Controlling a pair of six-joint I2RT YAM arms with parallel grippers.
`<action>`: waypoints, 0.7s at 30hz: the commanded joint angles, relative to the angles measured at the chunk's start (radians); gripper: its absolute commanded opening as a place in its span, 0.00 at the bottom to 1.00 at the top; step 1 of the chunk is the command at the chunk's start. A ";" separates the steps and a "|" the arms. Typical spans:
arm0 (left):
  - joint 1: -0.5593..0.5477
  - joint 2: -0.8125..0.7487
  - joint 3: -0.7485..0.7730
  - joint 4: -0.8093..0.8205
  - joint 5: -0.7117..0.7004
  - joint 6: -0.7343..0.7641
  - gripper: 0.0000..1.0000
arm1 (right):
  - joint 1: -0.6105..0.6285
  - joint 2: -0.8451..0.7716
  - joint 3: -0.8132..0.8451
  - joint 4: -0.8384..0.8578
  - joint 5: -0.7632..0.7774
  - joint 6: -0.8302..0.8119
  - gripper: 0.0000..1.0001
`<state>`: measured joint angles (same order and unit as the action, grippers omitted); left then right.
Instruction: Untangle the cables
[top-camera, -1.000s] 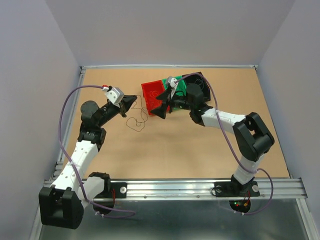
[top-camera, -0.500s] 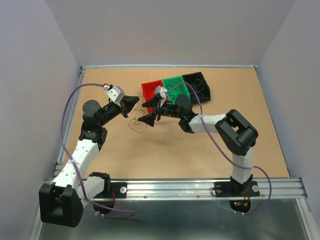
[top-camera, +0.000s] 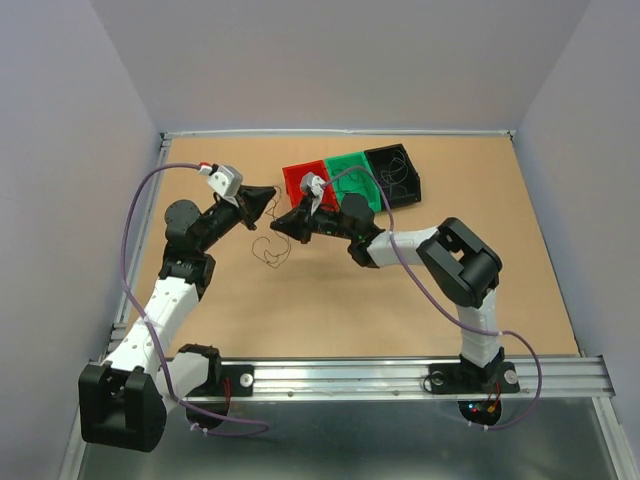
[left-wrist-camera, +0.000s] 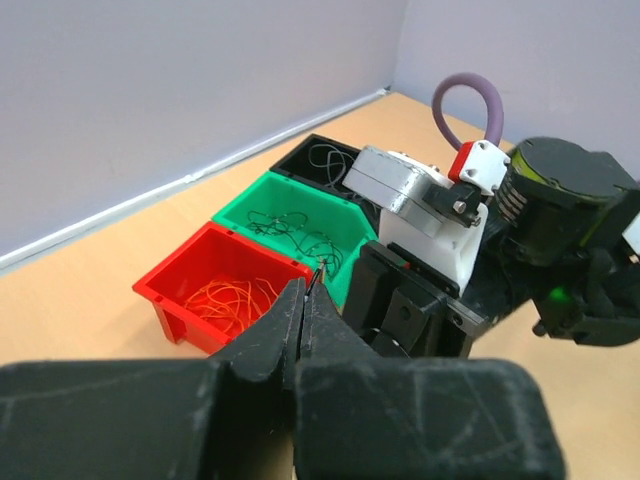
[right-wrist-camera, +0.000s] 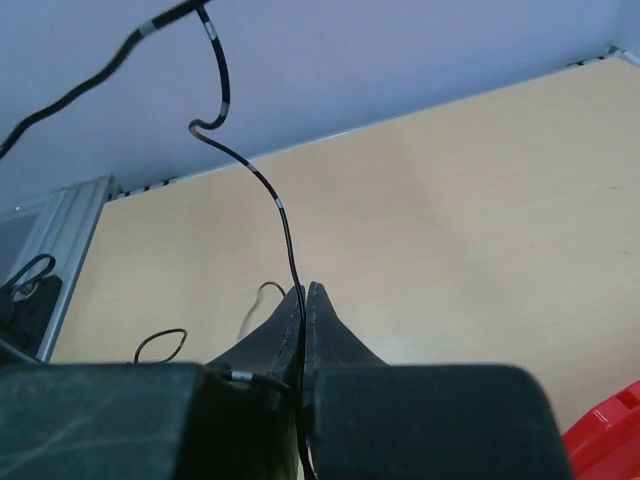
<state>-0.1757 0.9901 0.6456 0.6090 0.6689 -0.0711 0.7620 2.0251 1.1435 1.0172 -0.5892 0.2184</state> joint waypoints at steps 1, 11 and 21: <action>-0.004 -0.033 0.005 0.080 -0.170 -0.021 0.00 | 0.011 -0.037 -0.002 0.070 0.081 0.012 0.01; 0.002 0.113 0.066 0.011 -0.401 0.062 0.00 | 0.003 -0.219 -0.209 0.043 0.077 -0.002 0.01; 0.002 0.251 0.147 -0.077 -0.367 0.165 0.20 | -0.013 -0.408 -0.255 -0.005 0.034 0.053 0.01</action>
<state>-0.2005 1.2522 0.7429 0.5022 0.3805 0.0082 0.7582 1.7126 0.9096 0.9939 -0.5293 0.2440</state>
